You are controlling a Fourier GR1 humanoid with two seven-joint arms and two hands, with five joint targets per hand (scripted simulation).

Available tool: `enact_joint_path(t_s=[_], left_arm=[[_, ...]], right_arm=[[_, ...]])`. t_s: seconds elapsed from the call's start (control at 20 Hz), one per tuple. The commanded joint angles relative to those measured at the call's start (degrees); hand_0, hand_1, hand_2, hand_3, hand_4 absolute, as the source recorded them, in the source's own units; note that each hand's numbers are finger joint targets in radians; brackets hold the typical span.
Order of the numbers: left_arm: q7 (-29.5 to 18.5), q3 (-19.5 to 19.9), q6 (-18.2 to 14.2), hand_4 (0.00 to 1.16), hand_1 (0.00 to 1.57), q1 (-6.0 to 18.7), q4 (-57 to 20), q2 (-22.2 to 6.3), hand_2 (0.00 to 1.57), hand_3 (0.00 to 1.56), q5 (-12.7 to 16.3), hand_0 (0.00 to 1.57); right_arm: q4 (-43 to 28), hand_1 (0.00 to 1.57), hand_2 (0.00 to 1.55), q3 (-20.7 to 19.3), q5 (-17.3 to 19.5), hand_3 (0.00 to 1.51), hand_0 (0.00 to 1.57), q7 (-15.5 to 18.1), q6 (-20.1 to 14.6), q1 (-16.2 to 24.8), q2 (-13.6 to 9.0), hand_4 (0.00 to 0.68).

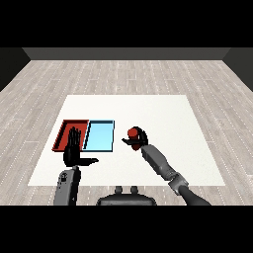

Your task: Pick the red can and put it in the red box

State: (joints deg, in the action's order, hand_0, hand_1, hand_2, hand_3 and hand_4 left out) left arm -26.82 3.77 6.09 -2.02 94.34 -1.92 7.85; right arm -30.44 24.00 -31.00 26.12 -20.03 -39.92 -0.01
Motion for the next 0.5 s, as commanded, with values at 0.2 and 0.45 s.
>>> enact_joint_path(t_s=[0.2,0.45], left_arm=[[-1.63,0.33,0.60,0.00,0.00,2.42,-4.19,0.09,0.00,0.00,0.20,0.00],[1.51,-0.72,-0.32,0.00,0.00,1.36,-0.50,-0.01,0.00,0.00,-0.59,0.00]], right_arm=[[-10.48,1.54,1.47,-1.30,3.98,1.38,1.54,0.42,-2.93,2.48,-1.91,0.586],[-21.09,1.54,1.46,-1.94,6.65,1.38,1.54,-2.47,-4.48,6.75,-3.40,0.582]])
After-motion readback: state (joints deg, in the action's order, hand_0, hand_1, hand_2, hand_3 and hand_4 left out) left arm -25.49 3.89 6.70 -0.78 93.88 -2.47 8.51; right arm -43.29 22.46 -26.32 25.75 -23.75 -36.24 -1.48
